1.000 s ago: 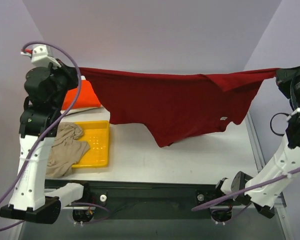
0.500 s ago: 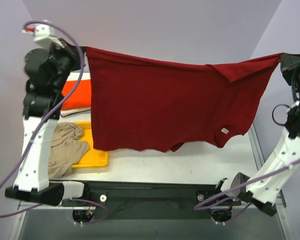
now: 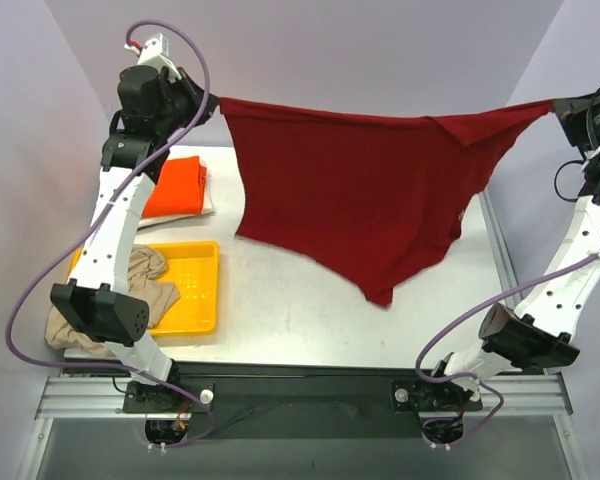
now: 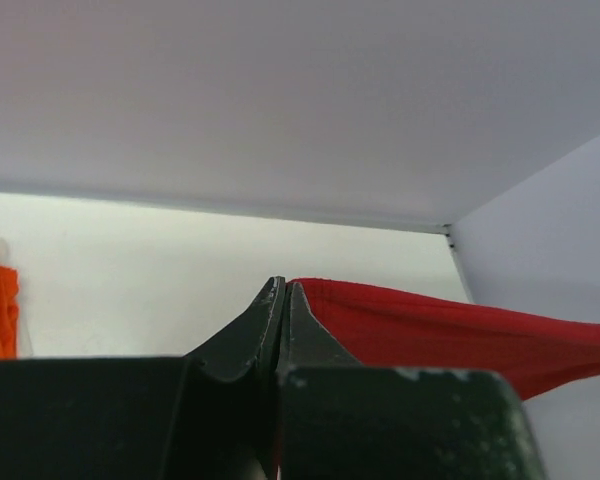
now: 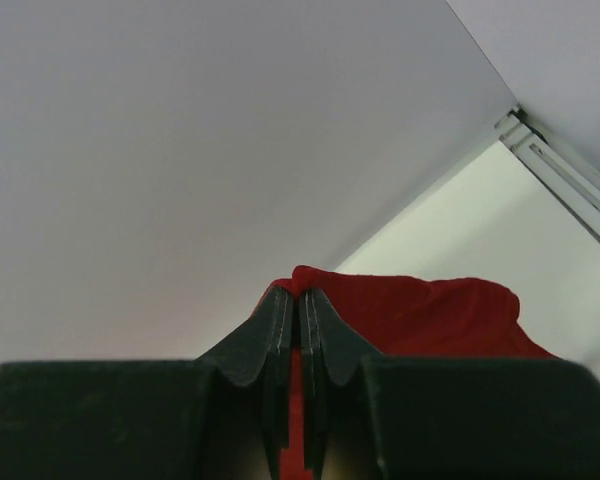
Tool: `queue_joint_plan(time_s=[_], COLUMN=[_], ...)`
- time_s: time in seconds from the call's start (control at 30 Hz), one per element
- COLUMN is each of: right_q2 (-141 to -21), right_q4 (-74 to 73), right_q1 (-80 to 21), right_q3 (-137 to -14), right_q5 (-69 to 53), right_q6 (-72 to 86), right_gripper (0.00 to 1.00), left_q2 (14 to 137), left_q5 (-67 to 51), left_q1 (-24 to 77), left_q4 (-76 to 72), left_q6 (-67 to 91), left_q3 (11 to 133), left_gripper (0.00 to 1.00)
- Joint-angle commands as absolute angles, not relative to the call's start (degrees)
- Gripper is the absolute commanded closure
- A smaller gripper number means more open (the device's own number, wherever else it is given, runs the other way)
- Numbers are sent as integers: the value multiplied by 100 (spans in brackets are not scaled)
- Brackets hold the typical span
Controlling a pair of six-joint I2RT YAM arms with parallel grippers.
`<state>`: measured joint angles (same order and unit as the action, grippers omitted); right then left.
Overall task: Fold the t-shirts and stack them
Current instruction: Flatten out the tshirt
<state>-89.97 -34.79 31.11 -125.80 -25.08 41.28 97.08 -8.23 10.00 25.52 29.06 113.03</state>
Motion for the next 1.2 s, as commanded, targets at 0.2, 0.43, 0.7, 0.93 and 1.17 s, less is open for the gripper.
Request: queue_joint_plan(time_s=[0.2, 0.43, 0.7, 0.93, 1.17], right_q2=[-7815, -7146, -6864, -7180, -8215], right_q4=[-2646, -2093, -1196, -380, -570], right_q1=[3225, 3252, 3252, 3252, 2989], right_q3=[-13086, -13271, -13543, -13562, -12877], right_q5=[-2145, -1714, -1530, -1642, -1874], right_q6=[4228, 4078, 4069, 4438, 4635], right_gripper=[100, 100, 100, 100, 100], left_q2=[7868, 6690, 6205, 6494, 7600], left_q5=[-783, -370, -44, -79, -105], left_q1=[1020, 1028, 1028, 1028, 1011], left_q4=[1082, 615, 405, 220, 290], left_q6=[3243, 3129, 2874, 2997, 3067], left_q3=[10698, 10266, 10757, 10732, 9811], left_gripper=[100, 100, 100, 100, 100])
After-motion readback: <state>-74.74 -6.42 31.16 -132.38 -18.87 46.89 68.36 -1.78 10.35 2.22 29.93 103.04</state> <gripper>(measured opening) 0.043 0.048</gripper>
